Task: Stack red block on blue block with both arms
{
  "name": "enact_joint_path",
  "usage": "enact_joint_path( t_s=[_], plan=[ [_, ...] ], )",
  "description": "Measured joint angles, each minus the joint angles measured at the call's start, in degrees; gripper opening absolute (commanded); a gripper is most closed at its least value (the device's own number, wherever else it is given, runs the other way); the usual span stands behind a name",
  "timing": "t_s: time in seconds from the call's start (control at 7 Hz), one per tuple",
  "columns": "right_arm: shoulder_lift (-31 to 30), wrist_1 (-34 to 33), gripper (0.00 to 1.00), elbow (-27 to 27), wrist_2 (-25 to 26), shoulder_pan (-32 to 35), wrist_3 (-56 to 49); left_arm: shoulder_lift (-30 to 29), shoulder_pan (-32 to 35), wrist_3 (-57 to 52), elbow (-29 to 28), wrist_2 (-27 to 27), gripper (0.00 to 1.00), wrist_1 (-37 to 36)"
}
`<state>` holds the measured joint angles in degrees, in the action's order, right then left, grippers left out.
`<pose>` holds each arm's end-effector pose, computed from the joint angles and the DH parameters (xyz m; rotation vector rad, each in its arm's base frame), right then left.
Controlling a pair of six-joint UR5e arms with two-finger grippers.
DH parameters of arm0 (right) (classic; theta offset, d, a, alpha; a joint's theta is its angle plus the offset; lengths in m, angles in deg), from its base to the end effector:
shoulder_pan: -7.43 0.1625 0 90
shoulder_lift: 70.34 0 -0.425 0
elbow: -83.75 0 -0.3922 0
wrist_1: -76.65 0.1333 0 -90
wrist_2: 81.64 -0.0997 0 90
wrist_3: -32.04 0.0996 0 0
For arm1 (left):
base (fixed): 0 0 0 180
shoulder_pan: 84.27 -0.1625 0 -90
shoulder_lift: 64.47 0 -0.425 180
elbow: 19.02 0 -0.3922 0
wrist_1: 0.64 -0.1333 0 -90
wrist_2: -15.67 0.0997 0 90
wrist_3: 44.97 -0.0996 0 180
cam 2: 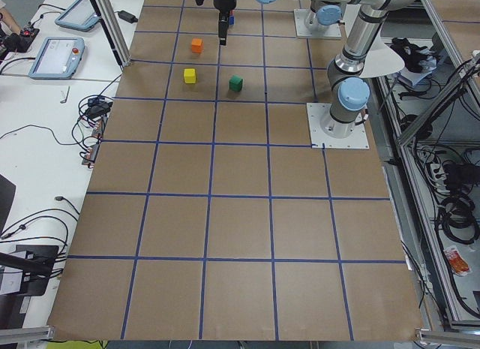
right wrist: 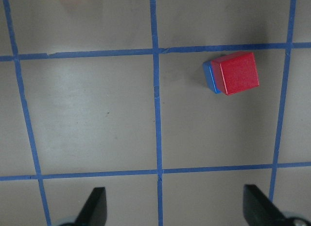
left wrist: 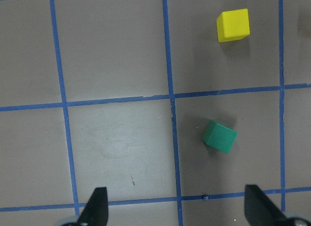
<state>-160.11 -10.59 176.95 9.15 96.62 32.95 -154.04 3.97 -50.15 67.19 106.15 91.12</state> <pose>0.1251 -0.4834 0.4543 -0.0457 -3.1228 -0.1689 -0.1173 -0.4957 0.5211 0.0931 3.1285 -0.0663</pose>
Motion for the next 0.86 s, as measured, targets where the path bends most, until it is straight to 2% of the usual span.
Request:
enact_joint_path(
  t_s=[0.86],
  plan=[
    [-1.47,0.29,1.0,0.08,-0.03,-0.11,-0.29,0.07,0.0,0.0,0.1,-0.07,1.0,-0.04]
  ],
)
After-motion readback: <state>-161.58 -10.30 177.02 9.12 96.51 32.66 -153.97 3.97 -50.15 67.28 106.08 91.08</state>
